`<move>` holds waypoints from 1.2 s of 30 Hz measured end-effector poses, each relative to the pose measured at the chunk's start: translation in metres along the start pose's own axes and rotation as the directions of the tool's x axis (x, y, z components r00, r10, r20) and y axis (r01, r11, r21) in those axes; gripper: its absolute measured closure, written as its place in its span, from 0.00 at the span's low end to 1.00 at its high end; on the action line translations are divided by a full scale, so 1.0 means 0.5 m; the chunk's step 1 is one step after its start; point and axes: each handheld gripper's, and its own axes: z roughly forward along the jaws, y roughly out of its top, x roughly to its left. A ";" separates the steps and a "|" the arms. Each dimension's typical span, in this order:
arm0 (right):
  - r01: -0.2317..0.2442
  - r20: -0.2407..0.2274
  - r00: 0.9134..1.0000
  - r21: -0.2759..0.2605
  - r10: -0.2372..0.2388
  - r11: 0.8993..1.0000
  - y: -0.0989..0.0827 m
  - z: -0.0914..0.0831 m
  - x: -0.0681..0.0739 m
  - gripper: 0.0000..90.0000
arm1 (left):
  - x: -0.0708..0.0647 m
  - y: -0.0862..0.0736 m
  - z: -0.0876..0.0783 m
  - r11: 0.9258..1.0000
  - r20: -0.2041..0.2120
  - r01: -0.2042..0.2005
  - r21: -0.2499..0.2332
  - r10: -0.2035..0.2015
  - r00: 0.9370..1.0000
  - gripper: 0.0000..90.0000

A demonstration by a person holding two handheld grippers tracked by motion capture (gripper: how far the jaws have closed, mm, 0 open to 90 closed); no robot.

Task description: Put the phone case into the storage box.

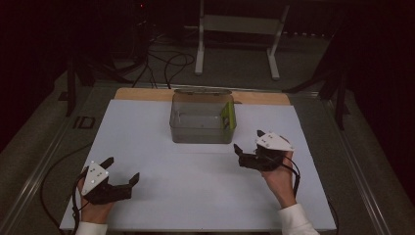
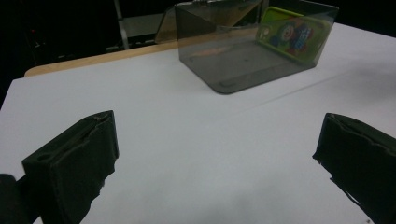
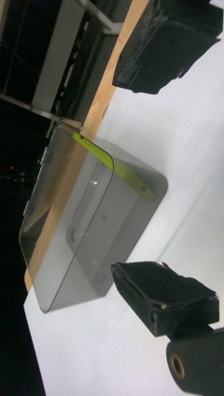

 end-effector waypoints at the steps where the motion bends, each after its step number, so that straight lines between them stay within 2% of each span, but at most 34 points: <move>1: 0.004 0.001 1.000 -0.003 -0.004 1.000 -0.001 -0.004 0.003 0.10 | 0.000 0.000 0.000 1.000 0.000 0.003 -0.003 -0.003 1.000 0.00; 13: 0.006 0.018 1.000 -0.009 -0.006 1.000 -0.030 -0.047 0.009 0.10 | 0.004 0.006 -0.009 1.000 -0.002 0.004 -0.021 -0.004 1.000 0.00; 22: -0.009 0.037 0.999 0.017 0.008 1.000 -0.049 -0.061 0.008 0.10 | 0.004 0.006 -0.012 1.000 0.004 0.007 -0.026 -0.007 1.000 0.00; 25: -0.012 0.039 0.999 0.021 0.011 1.000 -0.063 -0.072 0.007 0.10 | 0.004 0.006 -0.012 1.000 0.013 0.006 -0.029 -0.006 1.000 0.00; 31: -0.059 0.044 0.997 0.009 0.058 0.998 -0.088 -0.092 -0.002 0.10 | 0.002 0.008 -0.017 0.999 0.041 0.004 -0.054 -0.001 0.999 0.00; 36: -0.061 0.039 0.997 -0.006 0.061 0.998 -0.110 -0.110 0.002 0.10 | 0.001 0.009 -0.020 0.997 0.060 0.005 -0.076 0.000 0.998 0.00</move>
